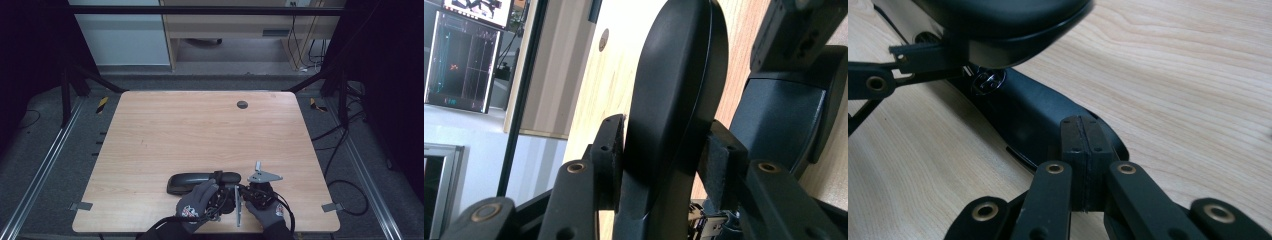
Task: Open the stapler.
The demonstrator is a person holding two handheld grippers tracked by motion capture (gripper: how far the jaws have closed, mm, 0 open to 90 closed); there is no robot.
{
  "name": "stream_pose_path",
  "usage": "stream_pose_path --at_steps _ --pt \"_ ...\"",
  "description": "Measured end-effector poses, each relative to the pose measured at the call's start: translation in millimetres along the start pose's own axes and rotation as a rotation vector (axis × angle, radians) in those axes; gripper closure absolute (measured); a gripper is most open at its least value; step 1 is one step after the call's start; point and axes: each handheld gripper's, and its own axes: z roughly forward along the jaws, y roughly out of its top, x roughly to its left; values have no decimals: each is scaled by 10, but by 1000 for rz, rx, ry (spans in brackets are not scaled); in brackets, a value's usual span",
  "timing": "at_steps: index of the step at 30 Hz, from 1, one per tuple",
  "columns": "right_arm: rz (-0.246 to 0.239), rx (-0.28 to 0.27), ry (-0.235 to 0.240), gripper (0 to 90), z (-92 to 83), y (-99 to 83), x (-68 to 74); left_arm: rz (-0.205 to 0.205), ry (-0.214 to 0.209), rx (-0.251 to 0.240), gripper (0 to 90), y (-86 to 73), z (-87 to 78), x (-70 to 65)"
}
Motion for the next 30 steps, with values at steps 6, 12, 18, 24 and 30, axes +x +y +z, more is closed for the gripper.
stream_pose_path --at_steps 6,12,18,24,30 --pt "-1 9 5 900 33 -4 18 -2 3 -7 568 -3 2 1" --pt "11 6 13 900 36 -3 11 1 1 -3 568 -3 1 4" --pt "20 -1 13 900 52 -2 14 2 0 1 567 -2 -2 9" --pt "12 -6 9 900 61 -4 15 -1 1 0 566 -2 -2 8" --pt "26 -6 18 900 68 -2 17 -2 -3 -1 566 -2 -3 11"
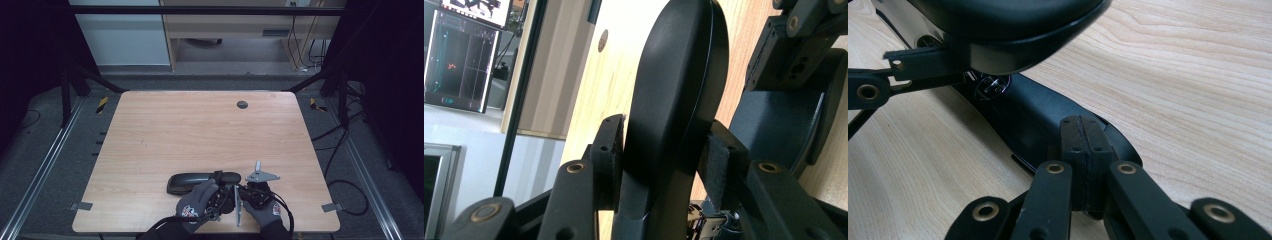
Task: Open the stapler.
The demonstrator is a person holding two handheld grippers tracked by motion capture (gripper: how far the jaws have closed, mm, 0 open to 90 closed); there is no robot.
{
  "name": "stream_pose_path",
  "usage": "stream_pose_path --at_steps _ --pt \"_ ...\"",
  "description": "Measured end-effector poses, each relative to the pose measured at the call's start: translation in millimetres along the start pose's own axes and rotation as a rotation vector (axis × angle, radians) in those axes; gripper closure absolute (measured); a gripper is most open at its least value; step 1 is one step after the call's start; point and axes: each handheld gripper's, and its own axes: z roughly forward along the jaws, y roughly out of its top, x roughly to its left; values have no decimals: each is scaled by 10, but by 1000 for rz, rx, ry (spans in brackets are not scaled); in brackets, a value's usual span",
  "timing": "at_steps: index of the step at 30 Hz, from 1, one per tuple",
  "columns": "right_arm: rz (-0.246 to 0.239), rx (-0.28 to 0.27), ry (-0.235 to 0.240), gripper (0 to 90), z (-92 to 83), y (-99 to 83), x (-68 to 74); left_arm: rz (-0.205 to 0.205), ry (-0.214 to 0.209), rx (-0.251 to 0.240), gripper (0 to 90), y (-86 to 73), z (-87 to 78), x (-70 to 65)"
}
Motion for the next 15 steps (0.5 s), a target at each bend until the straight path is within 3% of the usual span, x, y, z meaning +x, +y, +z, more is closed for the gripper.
stream_pose_path --at_steps 15 --pt "17 7 -2 900 1 12 -5 -69 13 -24 575 -31 -87 139"
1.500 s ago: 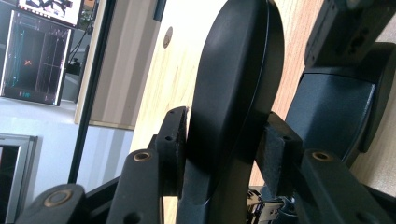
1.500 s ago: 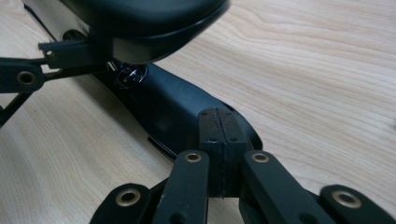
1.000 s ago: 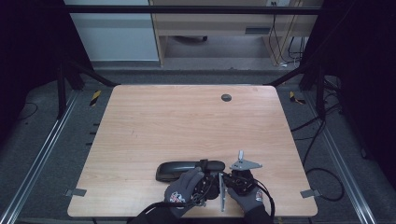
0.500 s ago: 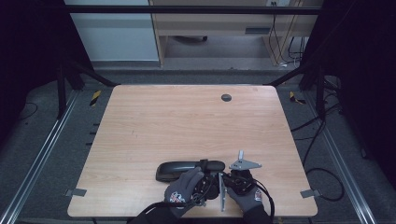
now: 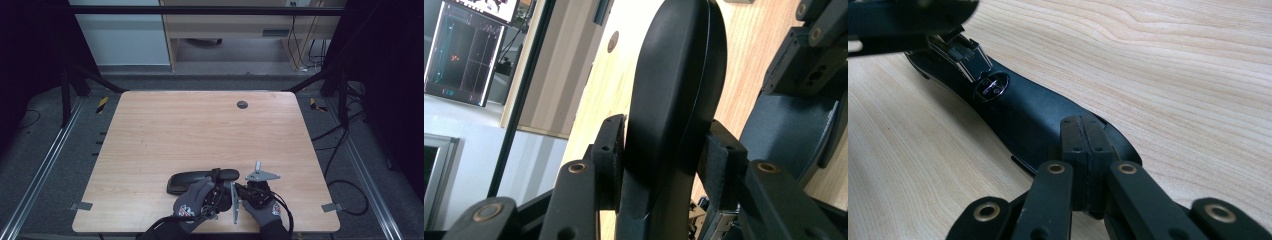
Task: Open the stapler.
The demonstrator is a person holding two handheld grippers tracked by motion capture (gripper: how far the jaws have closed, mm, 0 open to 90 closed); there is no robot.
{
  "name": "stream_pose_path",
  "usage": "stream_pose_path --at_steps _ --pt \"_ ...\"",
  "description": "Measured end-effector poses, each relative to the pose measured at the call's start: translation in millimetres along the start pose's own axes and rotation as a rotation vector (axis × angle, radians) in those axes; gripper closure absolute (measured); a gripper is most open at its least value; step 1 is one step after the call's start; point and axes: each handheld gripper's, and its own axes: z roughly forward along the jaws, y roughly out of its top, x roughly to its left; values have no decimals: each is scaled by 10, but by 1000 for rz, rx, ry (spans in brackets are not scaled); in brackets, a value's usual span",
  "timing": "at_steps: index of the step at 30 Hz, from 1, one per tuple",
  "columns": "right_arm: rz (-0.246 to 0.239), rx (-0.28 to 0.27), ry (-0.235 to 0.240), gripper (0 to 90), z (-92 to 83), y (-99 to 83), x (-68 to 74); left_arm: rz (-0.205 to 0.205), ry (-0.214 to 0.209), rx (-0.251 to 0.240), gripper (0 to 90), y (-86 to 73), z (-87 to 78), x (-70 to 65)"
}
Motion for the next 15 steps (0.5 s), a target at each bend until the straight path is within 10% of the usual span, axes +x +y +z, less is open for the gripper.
stream_pose_path --at_steps 15 --pt "9 0 1 900 2 4 2 -84 18 -27 594 -71 -134 206"
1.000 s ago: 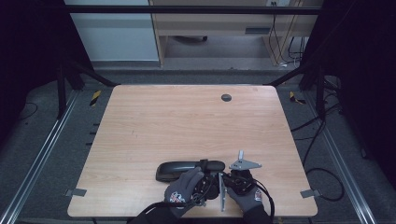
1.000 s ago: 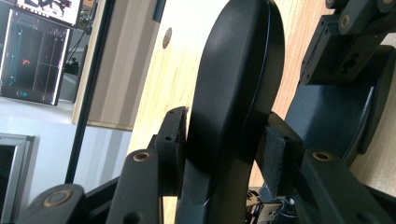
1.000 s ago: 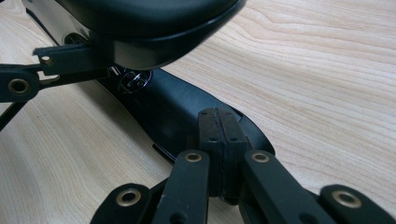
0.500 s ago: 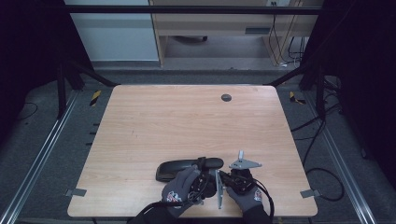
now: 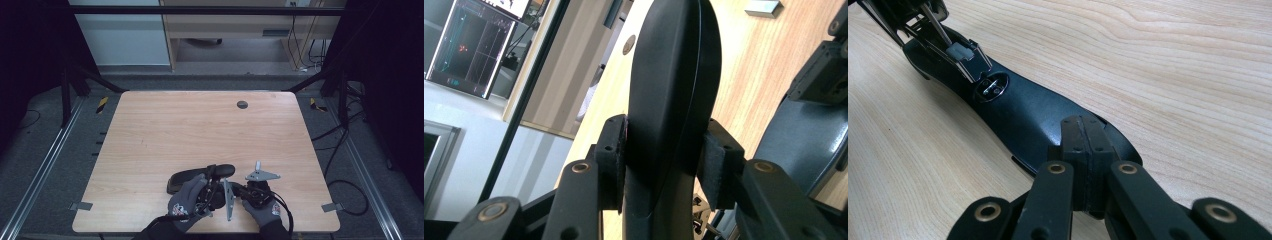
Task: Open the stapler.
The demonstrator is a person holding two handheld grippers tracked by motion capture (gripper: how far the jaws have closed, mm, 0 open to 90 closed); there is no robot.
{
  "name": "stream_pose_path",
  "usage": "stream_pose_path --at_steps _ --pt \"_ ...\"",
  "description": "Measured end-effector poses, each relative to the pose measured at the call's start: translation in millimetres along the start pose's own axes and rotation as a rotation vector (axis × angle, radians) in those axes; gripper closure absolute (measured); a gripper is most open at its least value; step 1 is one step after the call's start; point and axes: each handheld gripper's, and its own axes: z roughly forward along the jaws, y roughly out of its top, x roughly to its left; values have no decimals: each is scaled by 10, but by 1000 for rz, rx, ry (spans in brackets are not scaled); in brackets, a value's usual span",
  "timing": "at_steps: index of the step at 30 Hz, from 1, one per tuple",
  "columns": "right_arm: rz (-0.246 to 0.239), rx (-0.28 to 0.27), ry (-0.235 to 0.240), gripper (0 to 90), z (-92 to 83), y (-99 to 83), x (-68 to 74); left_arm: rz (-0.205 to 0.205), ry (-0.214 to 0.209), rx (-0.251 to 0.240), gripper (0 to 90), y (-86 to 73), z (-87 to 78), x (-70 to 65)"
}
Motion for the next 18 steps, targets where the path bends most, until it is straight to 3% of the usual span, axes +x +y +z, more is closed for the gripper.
stream_pose_path --at_steps 7,18 --pt "2 1 1 900 -1 0 -2 -23 6 -7 601 -24 -49 87" --pt "5 2 0 900 1 1 -2 -101 -2 -24 605 -90 -133 257"
